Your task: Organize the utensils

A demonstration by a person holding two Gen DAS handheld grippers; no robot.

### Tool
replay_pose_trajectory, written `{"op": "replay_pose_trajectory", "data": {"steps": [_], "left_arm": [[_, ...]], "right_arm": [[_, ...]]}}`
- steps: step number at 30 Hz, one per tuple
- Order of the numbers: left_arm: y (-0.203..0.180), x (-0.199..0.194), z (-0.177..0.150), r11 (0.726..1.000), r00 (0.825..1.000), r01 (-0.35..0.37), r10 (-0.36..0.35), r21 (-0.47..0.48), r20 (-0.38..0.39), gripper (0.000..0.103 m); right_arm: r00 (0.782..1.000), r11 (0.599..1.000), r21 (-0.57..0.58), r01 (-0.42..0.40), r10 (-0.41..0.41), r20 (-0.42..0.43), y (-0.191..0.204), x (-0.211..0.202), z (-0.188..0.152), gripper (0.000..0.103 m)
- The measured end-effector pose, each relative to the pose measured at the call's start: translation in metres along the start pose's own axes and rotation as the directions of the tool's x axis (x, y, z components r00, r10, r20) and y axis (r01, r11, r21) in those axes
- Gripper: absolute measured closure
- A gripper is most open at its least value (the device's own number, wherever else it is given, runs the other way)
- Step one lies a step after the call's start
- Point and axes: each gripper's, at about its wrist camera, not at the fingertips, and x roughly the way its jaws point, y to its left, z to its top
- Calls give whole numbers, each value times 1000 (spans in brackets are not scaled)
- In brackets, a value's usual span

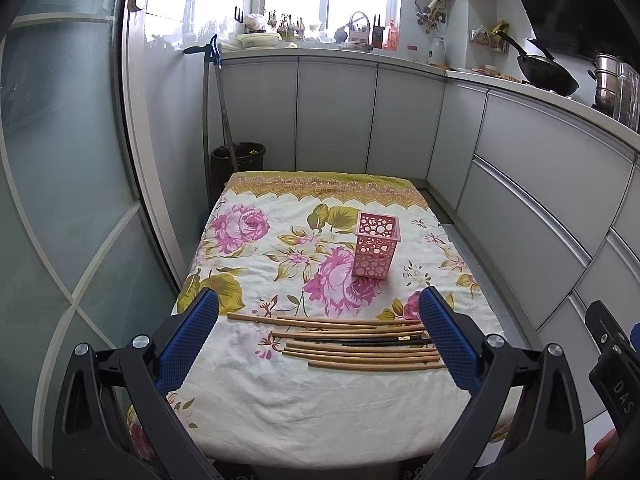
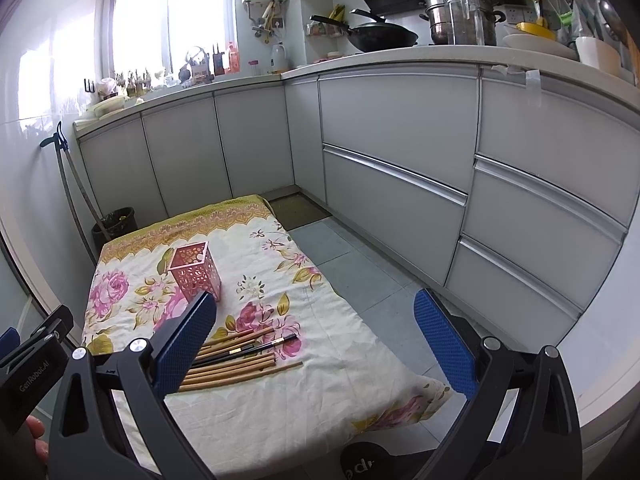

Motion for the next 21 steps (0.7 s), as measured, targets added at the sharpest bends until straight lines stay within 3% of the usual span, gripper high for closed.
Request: {"op": "replay_pose_trajectory", "data": {"steps": [15,21], "left_arm": [[-6,22,-5,1000,999,0,0,15,-41,7],[-19,53,0,996,996,3,4,92,-86,7]], "right_arm": [[999,1000,20,13,-12,-41,-6,22,-6,7],[994,996,79,43,-35,-102,-28,51,-7,7]]}}
